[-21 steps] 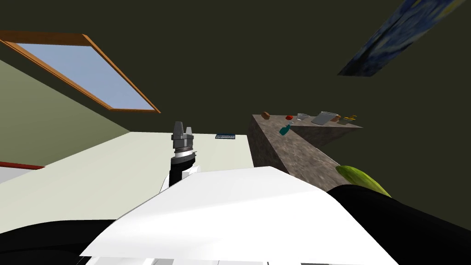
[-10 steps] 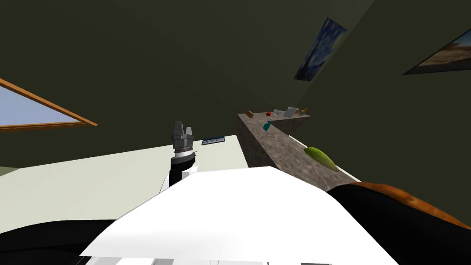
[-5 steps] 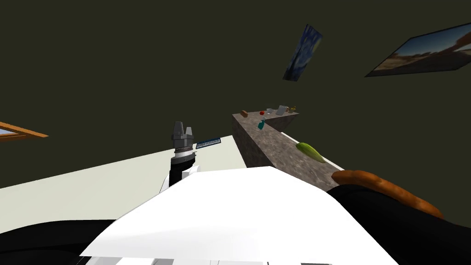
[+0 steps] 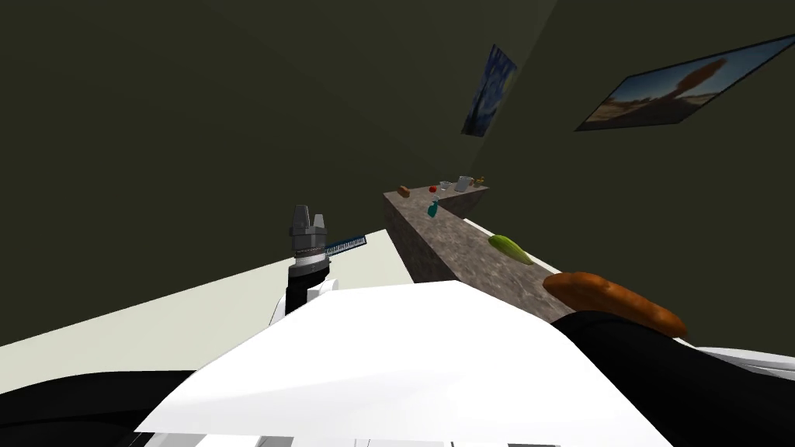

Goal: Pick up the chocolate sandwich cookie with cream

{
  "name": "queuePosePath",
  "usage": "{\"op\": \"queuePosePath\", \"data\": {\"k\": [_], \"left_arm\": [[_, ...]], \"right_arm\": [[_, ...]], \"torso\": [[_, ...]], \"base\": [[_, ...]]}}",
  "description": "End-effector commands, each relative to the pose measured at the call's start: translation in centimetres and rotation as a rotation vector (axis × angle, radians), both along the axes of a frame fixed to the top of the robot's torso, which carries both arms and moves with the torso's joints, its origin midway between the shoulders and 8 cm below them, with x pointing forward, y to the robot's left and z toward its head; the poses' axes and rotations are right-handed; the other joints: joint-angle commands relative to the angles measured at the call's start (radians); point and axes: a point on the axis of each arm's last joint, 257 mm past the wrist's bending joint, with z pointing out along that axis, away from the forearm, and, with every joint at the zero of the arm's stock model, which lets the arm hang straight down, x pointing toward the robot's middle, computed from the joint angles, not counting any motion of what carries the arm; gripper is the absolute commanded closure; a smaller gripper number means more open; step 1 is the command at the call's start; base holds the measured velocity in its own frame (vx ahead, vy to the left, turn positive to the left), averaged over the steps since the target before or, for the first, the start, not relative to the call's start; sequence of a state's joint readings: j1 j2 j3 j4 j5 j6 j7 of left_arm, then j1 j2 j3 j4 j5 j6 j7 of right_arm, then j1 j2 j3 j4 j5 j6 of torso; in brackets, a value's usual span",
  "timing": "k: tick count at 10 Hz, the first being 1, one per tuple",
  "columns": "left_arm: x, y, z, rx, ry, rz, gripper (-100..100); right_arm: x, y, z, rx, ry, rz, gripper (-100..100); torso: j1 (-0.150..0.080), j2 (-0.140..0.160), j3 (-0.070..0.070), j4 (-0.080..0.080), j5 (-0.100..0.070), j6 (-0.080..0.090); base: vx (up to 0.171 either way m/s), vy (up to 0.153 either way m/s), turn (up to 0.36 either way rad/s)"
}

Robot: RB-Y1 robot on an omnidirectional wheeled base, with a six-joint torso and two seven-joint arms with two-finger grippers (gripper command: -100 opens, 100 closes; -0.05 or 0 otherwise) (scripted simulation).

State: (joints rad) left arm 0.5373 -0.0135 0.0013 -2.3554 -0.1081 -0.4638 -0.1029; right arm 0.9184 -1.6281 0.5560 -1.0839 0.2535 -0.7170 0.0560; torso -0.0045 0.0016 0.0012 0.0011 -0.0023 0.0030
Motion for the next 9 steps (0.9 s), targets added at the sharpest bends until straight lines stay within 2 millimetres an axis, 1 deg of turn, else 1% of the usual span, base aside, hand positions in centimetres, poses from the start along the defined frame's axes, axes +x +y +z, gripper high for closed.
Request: {"op": "queuePosePath", "data": {"k": [1,2,3,4,5,6,7,8,9], "left_arm": [[0.0,0.0,0.0,0.0,0.0,0.0,0],[0.0,0.0,0.0,0.0,0.0,0.0,0],[0.0,0.0,0.0,0.0,0.0,0.0,0],[0.0,0.0,0.0,0.0,0.0,0.0,0],[0.0,0.0,0.0,0.0,0.0,0.0,0],[0.0,0.0,0.0,0.0,0.0,0.0,0],[0.0,0.0,0.0,0.0,0.0,0.0,0],[0.0,0.0,0.0,0.0,0.0,0.0,0],[0.0,0.0,0.0,0.0,0.0,0.0,0]], "right_arm": [[2.9,-0.1,0.5,-0.009,-0.012,0.053,100],[3.1,-0.2,0.6,-0.012,-0.008,0.082,100],[2.9,-0.3,0.6,-0.013,0.001,0.094,100],[6.4,-0.2,1.1,-0.022,-0.03,0.127,100],[6.7,-0.3,1.1,-0.025,-0.034,0.137,100],[6.1,-0.4,1.1,-0.028,-0.011,0.168,100],[5.9,-0.5,1.1,-0.029,-0.005,0.177,100],[9.3,-0.3,1.7,-0.042,-0.032,0.22,100],[9.9,-0.3,1.8,-0.043,-0.045,0.217,100]], "torso": [[0.0,0.0,0.0,0.0,0.0,0.0],[0.0,-0.001,0.0,0.0,0.0,0.002],[0.001,-0.001,-0.001,0.0,0.0,0.002],[0.0,0.0,0.0,0.0,0.0,-0.001],[0.0,-0.002,-0.001,0.0,0.001,0.001],[0.0,-0.002,-0.001,0.0,0.0,0.0],[0.0,0.0,0.0,0.0,0.001,-0.001],[0.0,0.001,0.001,0.0,0.001,-0.001],[0.001,0.0,0.0,0.0,0.001,0.001]], "base": [[0.067,-0.012,-0.384],[0.074,-0.002,-0.327],[0.031,0.001,0.001],[0.07,-0.013,-0.321],[0.074,-0.004,-0.274],[0.032,0.003,-0.016],[0.003,-0.001,0.039],[0.052,-0.013,-0.325],[0.071,0.002,-0.328]]}}
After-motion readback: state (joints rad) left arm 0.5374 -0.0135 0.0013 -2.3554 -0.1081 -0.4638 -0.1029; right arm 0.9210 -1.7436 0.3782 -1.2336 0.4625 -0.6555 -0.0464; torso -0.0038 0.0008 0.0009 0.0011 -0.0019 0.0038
